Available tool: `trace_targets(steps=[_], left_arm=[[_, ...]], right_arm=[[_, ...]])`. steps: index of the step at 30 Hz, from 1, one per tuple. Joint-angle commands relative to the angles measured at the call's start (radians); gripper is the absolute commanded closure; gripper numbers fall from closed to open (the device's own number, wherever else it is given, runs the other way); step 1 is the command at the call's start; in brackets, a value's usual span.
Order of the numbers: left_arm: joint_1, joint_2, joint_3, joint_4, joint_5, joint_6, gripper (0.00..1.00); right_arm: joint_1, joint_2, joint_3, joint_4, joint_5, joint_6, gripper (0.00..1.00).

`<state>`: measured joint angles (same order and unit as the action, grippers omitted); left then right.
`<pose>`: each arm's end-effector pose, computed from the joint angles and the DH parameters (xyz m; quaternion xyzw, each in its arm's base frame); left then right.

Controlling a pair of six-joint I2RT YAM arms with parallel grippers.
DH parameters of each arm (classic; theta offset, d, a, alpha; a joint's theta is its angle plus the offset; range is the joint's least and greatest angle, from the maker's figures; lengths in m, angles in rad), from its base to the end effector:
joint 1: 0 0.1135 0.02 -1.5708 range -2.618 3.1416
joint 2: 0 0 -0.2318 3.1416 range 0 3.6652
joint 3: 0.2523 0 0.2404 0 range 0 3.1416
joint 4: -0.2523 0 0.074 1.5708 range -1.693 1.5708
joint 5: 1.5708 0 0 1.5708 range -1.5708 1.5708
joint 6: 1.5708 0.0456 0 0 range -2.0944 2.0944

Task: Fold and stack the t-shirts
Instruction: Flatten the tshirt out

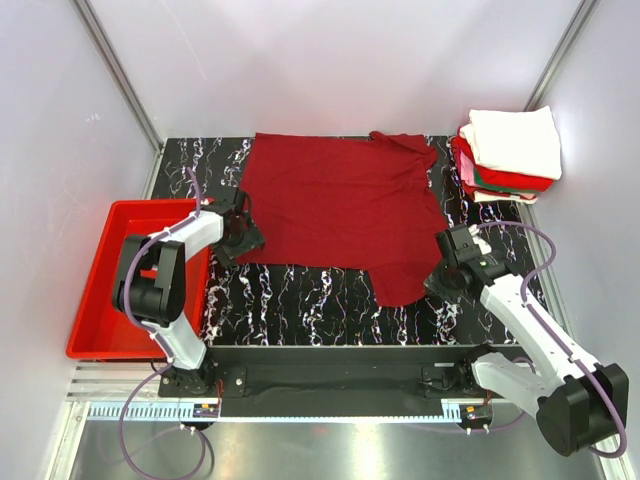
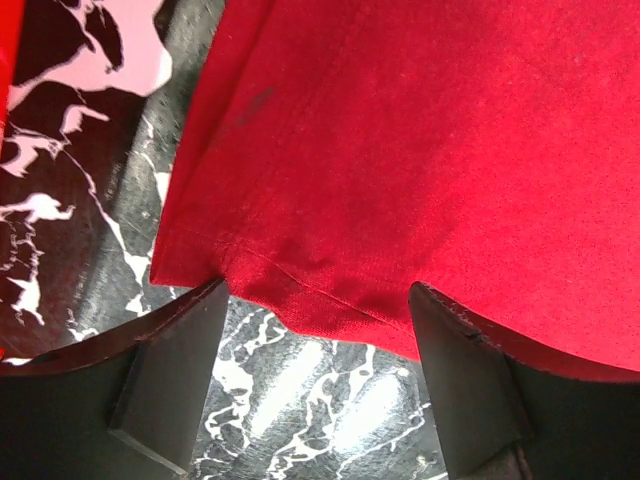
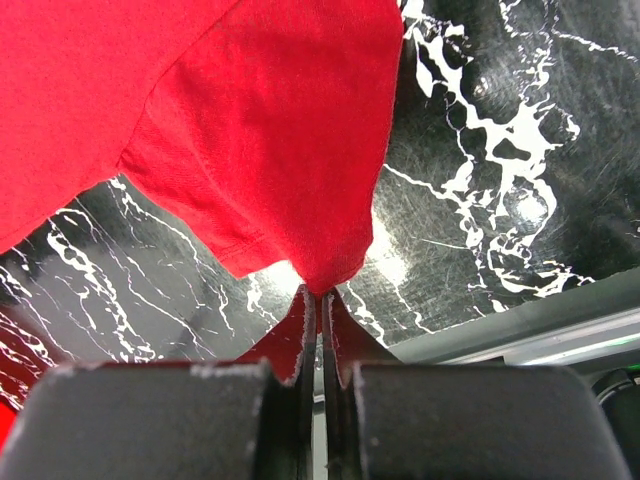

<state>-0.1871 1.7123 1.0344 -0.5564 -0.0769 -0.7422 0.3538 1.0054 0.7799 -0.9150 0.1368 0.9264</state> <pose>0.3063 -0.0544 0.1310 -0.2761 0.9457 -0.0411 0.1666 0.1765 0.0586 0.2074 0.2893 0.9309 0.0737 0.2107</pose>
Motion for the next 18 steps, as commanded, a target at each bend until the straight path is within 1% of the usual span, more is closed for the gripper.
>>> trace_targets(steps=[1, 2, 4, 5, 7, 8, 11, 14, 15, 16, 18], left_arm=[[-0.009, 0.013, -0.01, -0.007, -0.012, -0.048, 0.22], [-0.011, 0.013, -0.016, 0.001, -0.011, -0.049, 0.25], [-0.009, 0.024, -0.028, 0.018, 0.005, -0.045, 0.43], [-0.009, 0.032, -0.027, 0.027, 0.009, -0.036, 0.64], [-0.011, 0.052, -0.016, 0.029, 0.029, -0.013, 0.86], [-0.011, 0.053, -0.01, 0.03, 0.046, -0.002, 1.0], [-0.021, 0.03, 0.003, -0.002, 0.098, 0.035, 1.0], [-0.043, -0.069, -0.028, -0.043, 0.1, 0.044, 1.0], [-0.048, -0.103, -0.043, -0.057, 0.101, 0.044, 1.0], [-0.054, -0.173, -0.059, -0.069, 0.104, 0.041, 1.0], [-0.058, -0.245, -0.095, -0.103, 0.106, 0.037, 1.0]], right_arm=[[-0.016, -0.027, 0.045, -0.001, 0.003, -0.02, 1.0], [-0.027, -0.03, 0.044, -0.004, 0.001, -0.021, 1.0], [-0.035, -0.028, 0.048, -0.004, -0.005, -0.029, 1.0], [-0.038, -0.03, 0.053, -0.007, -0.005, -0.031, 1.0], [-0.041, -0.037, 0.065, -0.031, 0.009, -0.032, 1.0], [-0.041, -0.042, 0.071, -0.041, 0.017, -0.035, 1.0], [-0.041, -0.057, 0.113, -0.12, 0.096, -0.017, 1.0], [-0.042, -0.097, 0.147, -0.189, 0.15, 0.008, 1.0], [-0.042, -0.109, 0.159, -0.206, 0.15, 0.02, 1.0], [-0.042, -0.137, 0.163, -0.215, 0.152, 0.026, 1.0], [-0.041, -0.162, 0.18, -0.248, 0.147, 0.044, 1.0]])
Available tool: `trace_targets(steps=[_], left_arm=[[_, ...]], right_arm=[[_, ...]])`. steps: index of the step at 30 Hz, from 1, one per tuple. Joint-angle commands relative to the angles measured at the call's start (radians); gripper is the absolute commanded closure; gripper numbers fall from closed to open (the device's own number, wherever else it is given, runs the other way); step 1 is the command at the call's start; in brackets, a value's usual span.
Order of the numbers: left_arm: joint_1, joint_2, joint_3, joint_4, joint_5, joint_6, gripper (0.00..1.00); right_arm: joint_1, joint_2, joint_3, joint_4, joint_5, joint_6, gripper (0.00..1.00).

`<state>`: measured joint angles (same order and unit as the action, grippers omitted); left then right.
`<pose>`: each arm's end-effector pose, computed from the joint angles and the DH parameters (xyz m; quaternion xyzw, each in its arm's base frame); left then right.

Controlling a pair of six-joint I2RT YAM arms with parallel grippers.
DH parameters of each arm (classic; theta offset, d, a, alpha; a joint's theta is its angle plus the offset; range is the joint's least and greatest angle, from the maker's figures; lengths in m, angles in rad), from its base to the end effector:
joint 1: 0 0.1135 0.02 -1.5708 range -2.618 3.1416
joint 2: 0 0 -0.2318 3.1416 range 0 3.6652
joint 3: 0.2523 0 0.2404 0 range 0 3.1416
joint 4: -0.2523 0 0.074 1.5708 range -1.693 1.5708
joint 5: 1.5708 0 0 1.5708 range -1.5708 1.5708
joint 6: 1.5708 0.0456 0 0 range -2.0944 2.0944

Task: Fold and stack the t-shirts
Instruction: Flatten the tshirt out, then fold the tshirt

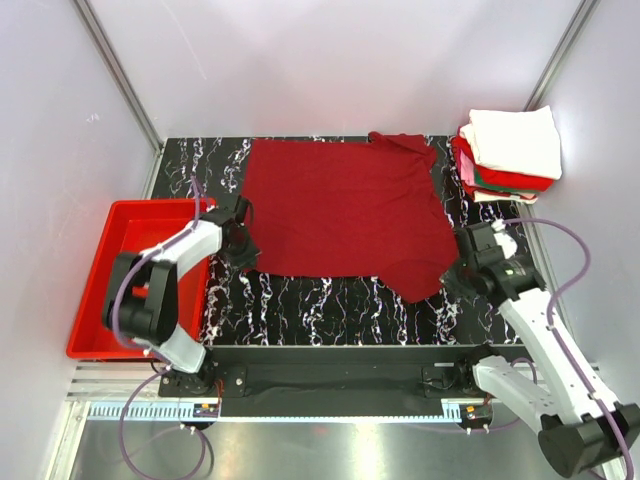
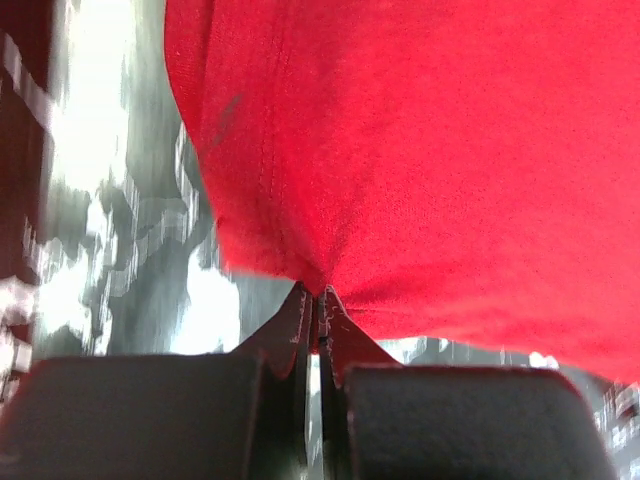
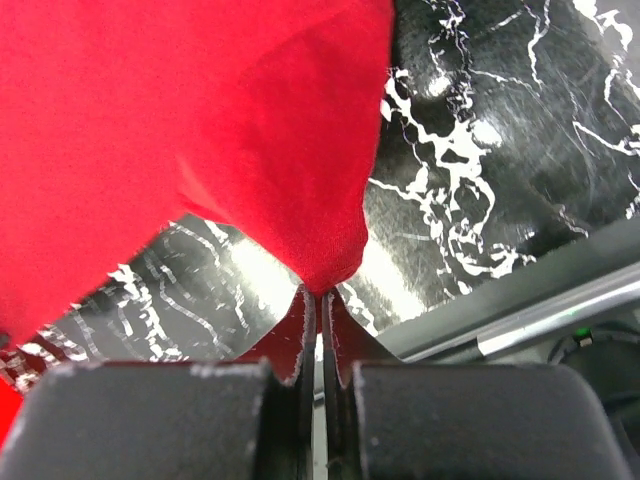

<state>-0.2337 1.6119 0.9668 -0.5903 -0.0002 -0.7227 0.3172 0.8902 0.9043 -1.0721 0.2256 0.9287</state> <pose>0.2831 -0.0674 0.1401 -0.2387 0.9566 -0.0767 0.1482 0.1592 0.0415 0.2537 0.3165 0.9080 0.0586 0.2682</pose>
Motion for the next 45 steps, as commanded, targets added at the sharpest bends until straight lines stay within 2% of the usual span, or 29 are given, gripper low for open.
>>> trace_targets(steps=[1, 11, 16, 20, 22, 24, 26, 30, 34, 40, 44, 45], left_arm=[[-0.016, -0.208, -0.037, -0.081, 0.031, 0.017, 1.0], [-0.039, -0.5, -0.154, -0.212, 0.114, 0.016, 1.0], [-0.07, -0.605, -0.227, -0.267, 0.088, 0.016, 1.0], [-0.098, -0.696, -0.2, -0.324, 0.051, -0.003, 0.97], [-0.098, -0.673, -0.211, -0.322, 0.051, 0.005, 0.94], [-0.108, -0.626, -0.237, -0.293, 0.109, 0.006, 0.97], [-0.113, -0.63, -0.272, -0.261, 0.115, -0.006, 0.97], [-0.116, -0.658, -0.278, -0.266, 0.114, -0.017, 0.97], [-0.116, -0.656, -0.267, -0.283, 0.117, -0.012, 0.97], [-0.116, -0.644, -0.263, -0.278, 0.138, -0.006, 0.97], [-0.102, -0.552, -0.166, -0.279, 0.097, 0.029, 0.96], [-0.096, -0.523, -0.143, -0.275, 0.112, 0.057, 0.96]], right_arm=[[-0.006, -0.065, 0.062, -0.103, 0.06, 0.048, 1.0], [-0.004, -0.235, 0.142, -0.259, 0.035, 0.107, 1.0], [-0.004, -0.319, 0.15, -0.311, -0.017, 0.099, 1.0], [-0.004, -0.372, 0.162, -0.365, 0.027, 0.094, 1.0], [-0.004, -0.363, 0.105, -0.319, -0.053, 0.046, 1.0], [-0.004, -0.326, 0.03, -0.293, -0.162, 0.016, 1.0], [-0.004, -0.349, -0.017, -0.279, -0.189, 0.034, 1.0], [-0.003, -0.425, -0.015, -0.276, -0.16, 0.05, 1.0], [-0.004, -0.375, 0.001, -0.27, -0.152, 0.004, 1.0], [-0.004, -0.33, -0.022, -0.174, -0.158, -0.017, 1.0], [-0.004, -0.202, 0.028, -0.05, -0.115, -0.059, 1.0], [-0.006, -0.115, 0.045, -0.023, -0.112, -0.071, 1.0]])
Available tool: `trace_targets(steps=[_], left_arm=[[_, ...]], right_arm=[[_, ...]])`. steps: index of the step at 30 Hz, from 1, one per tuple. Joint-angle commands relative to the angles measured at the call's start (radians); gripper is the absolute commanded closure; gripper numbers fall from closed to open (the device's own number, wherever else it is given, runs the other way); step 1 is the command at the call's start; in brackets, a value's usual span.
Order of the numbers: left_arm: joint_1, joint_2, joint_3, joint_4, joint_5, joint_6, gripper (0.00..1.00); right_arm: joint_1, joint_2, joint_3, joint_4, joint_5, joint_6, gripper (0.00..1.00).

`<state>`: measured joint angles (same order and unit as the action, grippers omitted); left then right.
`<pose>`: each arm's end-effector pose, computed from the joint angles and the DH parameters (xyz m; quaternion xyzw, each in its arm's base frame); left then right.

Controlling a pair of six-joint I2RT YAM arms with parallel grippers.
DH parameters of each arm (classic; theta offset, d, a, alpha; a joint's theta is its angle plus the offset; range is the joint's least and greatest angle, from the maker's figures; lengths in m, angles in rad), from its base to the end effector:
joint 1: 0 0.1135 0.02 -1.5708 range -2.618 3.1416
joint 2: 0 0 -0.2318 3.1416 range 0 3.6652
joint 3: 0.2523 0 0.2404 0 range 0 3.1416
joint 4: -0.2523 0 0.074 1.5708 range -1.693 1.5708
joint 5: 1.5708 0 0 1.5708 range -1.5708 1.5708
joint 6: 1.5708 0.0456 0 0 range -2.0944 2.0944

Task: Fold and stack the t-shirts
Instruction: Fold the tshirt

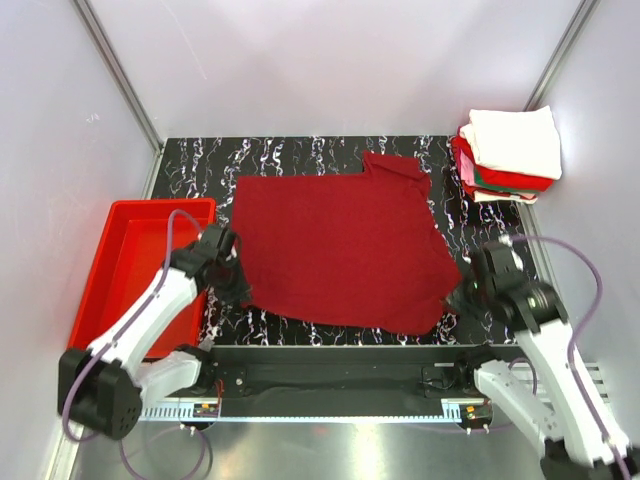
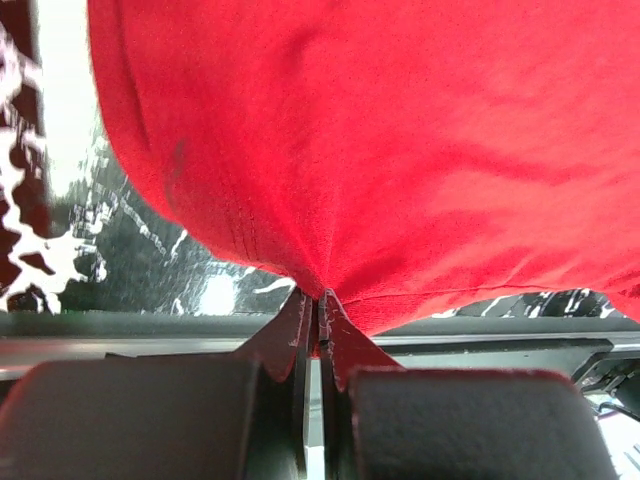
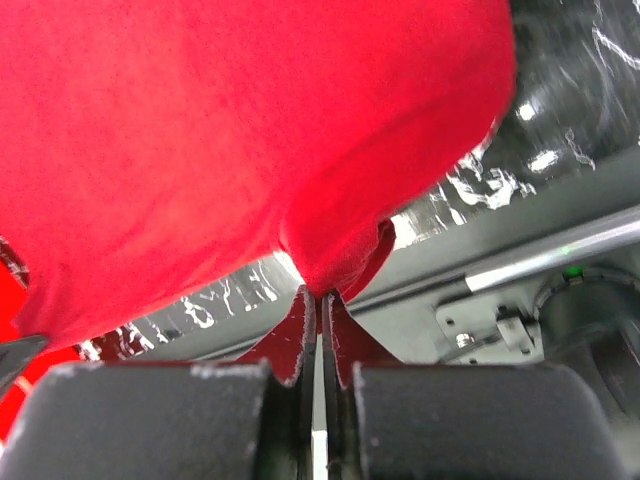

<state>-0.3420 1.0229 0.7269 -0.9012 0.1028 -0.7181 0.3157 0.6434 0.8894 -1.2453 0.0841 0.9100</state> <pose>0.1708 -0.0658 0.1897 -0.1741 0.9658 -0.1373 0.1345 0.1061 0.0306 0.2670 0.2920 0.9131 0.1290 0.2536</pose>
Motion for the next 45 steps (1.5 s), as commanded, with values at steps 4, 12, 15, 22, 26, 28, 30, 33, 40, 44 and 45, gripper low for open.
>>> trace_targets(steps=[4, 12, 15, 22, 26, 28, 30, 33, 40, 44, 45], left_arm=[[0.06, 0.23, 0.203, 0.059, 0.037, 0.106, 0.96], [0.144, 0.528, 0.368, 0.093, -0.003, 0.19, 0.99], [0.152, 0.621, 0.416, 0.099, -0.003, 0.204, 1.0], [0.184, 0.681, 0.454, 0.076, -0.037, 0.221, 1.0], [0.199, 0.643, 0.457, 0.042, -0.074, 0.236, 0.99], [0.199, 0.64, 0.462, 0.033, -0.081, 0.241, 0.98], [0.202, 0.648, 0.46, 0.035, -0.086, 0.246, 0.98], [0.205, 0.672, 0.456, 0.05, -0.065, 0.244, 0.98], [0.207, 0.718, 0.463, 0.067, -0.049, 0.249, 0.97], [0.207, 0.756, 0.482, 0.067, -0.046, 0.249, 0.97], [0.205, 0.767, 0.491, 0.065, -0.045, 0.249, 0.96]], right_arm=[[-0.004, 0.387, 0.198, 0.279, 0.069, -0.155, 1.0], [-0.09, 0.886, 0.416, 0.429, 0.071, -0.293, 1.0], [-0.112, 1.014, 0.488, 0.446, 0.063, -0.329, 1.0], [-0.147, 1.133, 0.574, 0.432, 0.117, -0.343, 1.0], [-0.179, 1.09, 0.586, 0.451, 0.114, -0.342, 1.0], [-0.178, 1.078, 0.606, 0.464, 0.108, -0.353, 1.0], [-0.179, 1.079, 0.638, 0.468, 0.114, -0.361, 1.0], [-0.179, 1.11, 0.67, 0.474, 0.091, -0.376, 1.0], [-0.179, 1.211, 0.684, 0.524, 0.054, -0.411, 1.0], [-0.179, 1.277, 0.694, 0.558, -0.013, -0.433, 1.0], [-0.179, 1.289, 0.7, 0.573, -0.047, -0.437, 1.0]])
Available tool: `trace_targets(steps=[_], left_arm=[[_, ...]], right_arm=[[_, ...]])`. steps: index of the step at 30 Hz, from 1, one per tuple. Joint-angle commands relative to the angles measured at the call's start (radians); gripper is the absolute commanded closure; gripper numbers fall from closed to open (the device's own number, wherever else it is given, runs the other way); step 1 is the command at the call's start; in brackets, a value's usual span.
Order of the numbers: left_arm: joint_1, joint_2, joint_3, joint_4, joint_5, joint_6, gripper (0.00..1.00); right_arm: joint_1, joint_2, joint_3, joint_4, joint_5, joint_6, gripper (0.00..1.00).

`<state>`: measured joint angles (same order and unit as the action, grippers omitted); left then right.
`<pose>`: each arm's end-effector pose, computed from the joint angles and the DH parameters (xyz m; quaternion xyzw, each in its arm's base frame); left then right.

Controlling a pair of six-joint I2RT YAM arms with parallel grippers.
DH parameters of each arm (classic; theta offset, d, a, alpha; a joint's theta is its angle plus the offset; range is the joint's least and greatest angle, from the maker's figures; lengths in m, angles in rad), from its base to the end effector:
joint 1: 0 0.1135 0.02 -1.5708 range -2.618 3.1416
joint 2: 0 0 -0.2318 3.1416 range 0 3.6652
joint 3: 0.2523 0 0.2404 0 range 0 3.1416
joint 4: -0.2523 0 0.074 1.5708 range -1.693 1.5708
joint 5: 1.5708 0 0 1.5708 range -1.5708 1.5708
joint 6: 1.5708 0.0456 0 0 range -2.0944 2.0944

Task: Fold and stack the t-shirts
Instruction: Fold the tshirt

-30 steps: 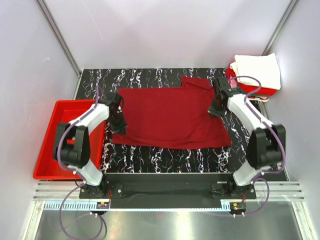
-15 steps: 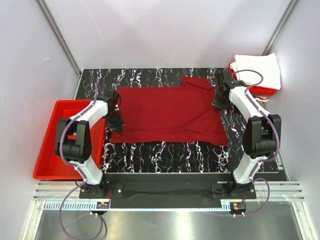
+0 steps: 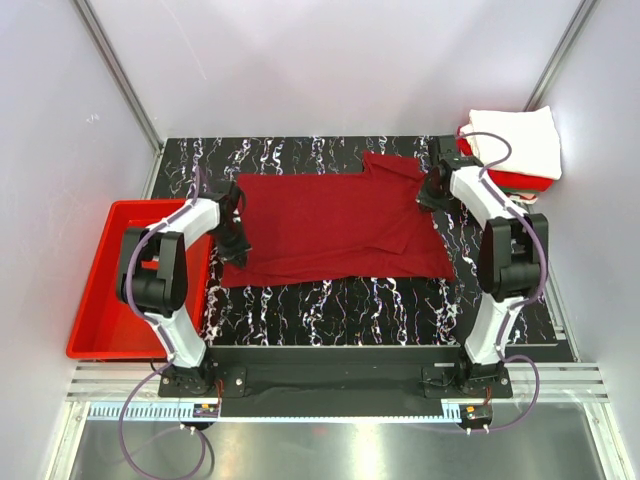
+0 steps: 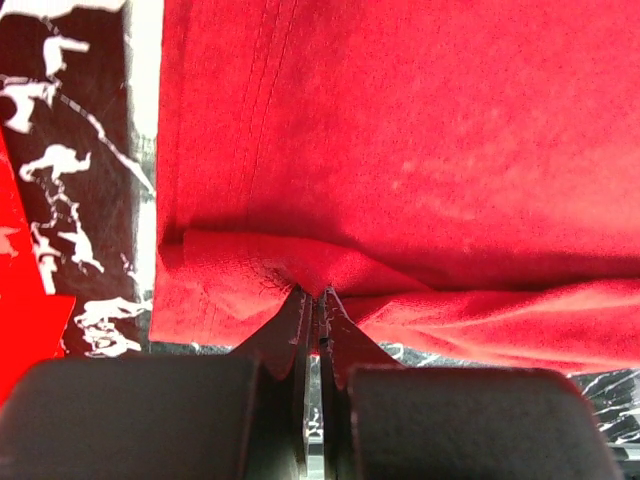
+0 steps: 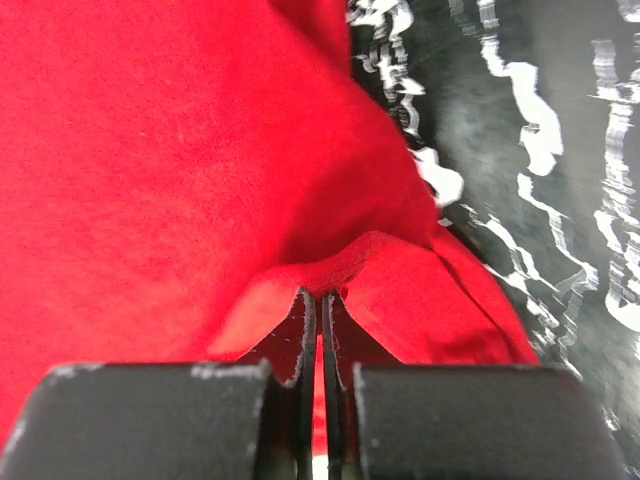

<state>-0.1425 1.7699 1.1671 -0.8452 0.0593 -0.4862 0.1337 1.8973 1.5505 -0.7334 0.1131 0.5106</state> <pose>0.3028 -0.0462 0.1396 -0.1688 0.9833 -0.0471 0.0492 0.3871 0.0469 0.2051 0.1949 0.9488 0.0248 0.2473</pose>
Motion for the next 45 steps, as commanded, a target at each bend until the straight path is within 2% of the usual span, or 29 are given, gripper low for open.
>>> trace_targets(steps=[1, 4, 6, 7, 8, 9, 10, 11, 13, 14, 19, 21, 25, 40, 45], left_arm=[[0.006, 0.025, 0.054, 0.009, -0.001, 0.014, 0.96], [0.007, 0.037, 0.081, -0.005, -0.013, 0.015, 0.94], [0.009, 0.037, 0.098, -0.026, -0.03, 0.015, 0.89], [0.014, 0.036, 0.117, -0.035, -0.042, 0.014, 0.86], [0.015, 0.031, 0.123, -0.051, -0.05, 0.011, 0.75], [0.017, 0.011, 0.132, -0.058, -0.058, 0.009, 0.67], [0.017, -0.006, 0.137, -0.071, -0.103, 0.0, 0.6], [0.017, -0.05, 0.135, -0.072, -0.125, -0.006, 0.44], [0.015, -0.102, 0.125, -0.074, -0.177, -0.015, 0.33], [0.015, -0.151, 0.103, -0.072, -0.188, -0.017, 0.3], [0.003, -0.263, -0.012, -0.016, -0.158, -0.037, 0.33], [-0.015, -0.28, -0.074, 0.027, -0.138, -0.049, 0.35], [-0.026, -0.227, -0.135, 0.095, -0.088, -0.063, 0.4], [-0.025, -0.006, 0.038, 0.083, -0.191, -0.069, 0.37], [0.04, 0.135, 0.25, -0.003, -0.216, -0.072, 0.39]], right_arm=[[0.003, 0.058, 0.043, 0.072, -0.091, -0.047, 1.0], [0.003, 0.098, 0.085, 0.084, -0.109, -0.069, 1.0], [0.003, 0.117, 0.127, 0.091, -0.109, -0.096, 1.0], [0.003, 0.138, 0.146, 0.085, -0.109, -0.112, 0.88], [0.003, 0.144, 0.167, 0.078, -0.131, -0.121, 0.77], [0.003, 0.149, 0.196, 0.059, -0.128, -0.136, 0.63], [0.003, 0.135, 0.198, 0.057, -0.135, -0.142, 0.34], [0.003, 0.117, 0.174, 0.06, -0.121, -0.142, 0.23], [0.004, 0.03, 0.128, 0.066, -0.078, -0.136, 0.05], [0.004, -0.007, 0.094, 0.072, -0.058, -0.127, 0.0], [-0.005, -0.309, -0.22, 0.094, 0.023, -0.046, 0.0], [-0.006, -0.43, -0.384, 0.133, -0.022, 0.012, 0.01], [-0.005, -0.529, -0.634, 0.283, -0.179, 0.069, 0.1], [-0.006, -0.446, -0.635, 0.298, -0.165, 0.014, 0.11], [-0.006, -0.426, -0.618, 0.287, -0.161, 0.003, 0.11]])
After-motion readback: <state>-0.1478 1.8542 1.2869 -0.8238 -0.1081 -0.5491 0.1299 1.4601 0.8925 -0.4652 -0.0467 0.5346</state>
